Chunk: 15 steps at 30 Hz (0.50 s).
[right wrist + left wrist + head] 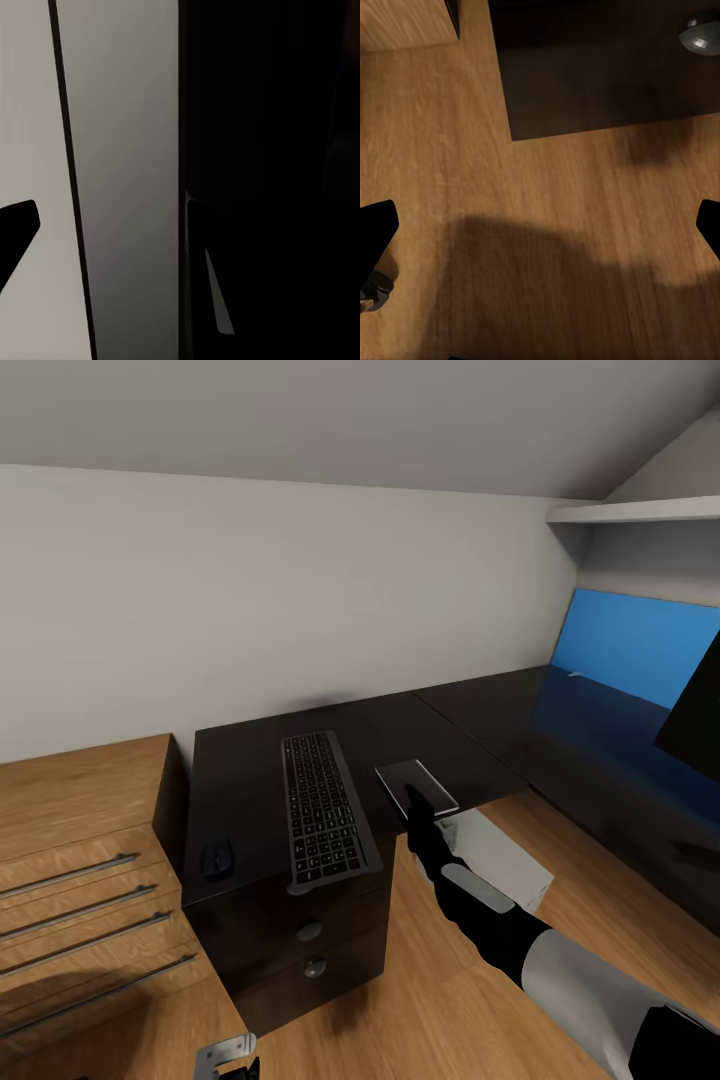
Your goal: In the bedroom, organize the workspace by keeping the computer under the desk, ensuring the monitor is on the desk, placing the keyboard on the desk next to the monitor, placing the mouse on the desk next to the keyboard, moving the folder from the swivel chair onto the desk next to the mouse, stacking the notebook on top of the folder with the pen on top of the notebook, and positioning the swivel chair next to the desk.
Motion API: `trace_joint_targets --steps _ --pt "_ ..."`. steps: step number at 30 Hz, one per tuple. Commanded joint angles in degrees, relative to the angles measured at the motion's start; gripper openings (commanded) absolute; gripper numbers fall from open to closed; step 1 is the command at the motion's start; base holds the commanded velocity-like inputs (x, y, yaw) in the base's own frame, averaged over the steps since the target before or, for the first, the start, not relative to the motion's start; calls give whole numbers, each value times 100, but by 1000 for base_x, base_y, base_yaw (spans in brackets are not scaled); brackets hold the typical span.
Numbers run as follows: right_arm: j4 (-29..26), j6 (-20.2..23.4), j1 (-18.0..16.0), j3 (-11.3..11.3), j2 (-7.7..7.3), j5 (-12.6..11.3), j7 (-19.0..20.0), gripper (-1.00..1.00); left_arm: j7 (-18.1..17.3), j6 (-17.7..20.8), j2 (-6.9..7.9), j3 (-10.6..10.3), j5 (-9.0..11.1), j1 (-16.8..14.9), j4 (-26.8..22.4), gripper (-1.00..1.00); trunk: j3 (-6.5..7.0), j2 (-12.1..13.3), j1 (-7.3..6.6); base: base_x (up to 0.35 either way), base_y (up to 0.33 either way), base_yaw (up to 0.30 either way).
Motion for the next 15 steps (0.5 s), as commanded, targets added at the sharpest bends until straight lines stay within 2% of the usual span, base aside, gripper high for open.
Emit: trace_joint_targets --steps 1,9,15 --pt "0 -37 -8 44 -7 -90 19 100 48 19 7 -20 47 0 -15 100 -5 -2 0 0 0 0" --pt "0 -37 -6 43 -14 -92 23 100 48 19 7 -22 44 0 -15 100 -5 -2 0 -123 0 0" --pt "0 -37 -6 43 -16 -93 26 100 48 19 7 -22 40 0 -15 100 -5 -2 0 -31 0 0"
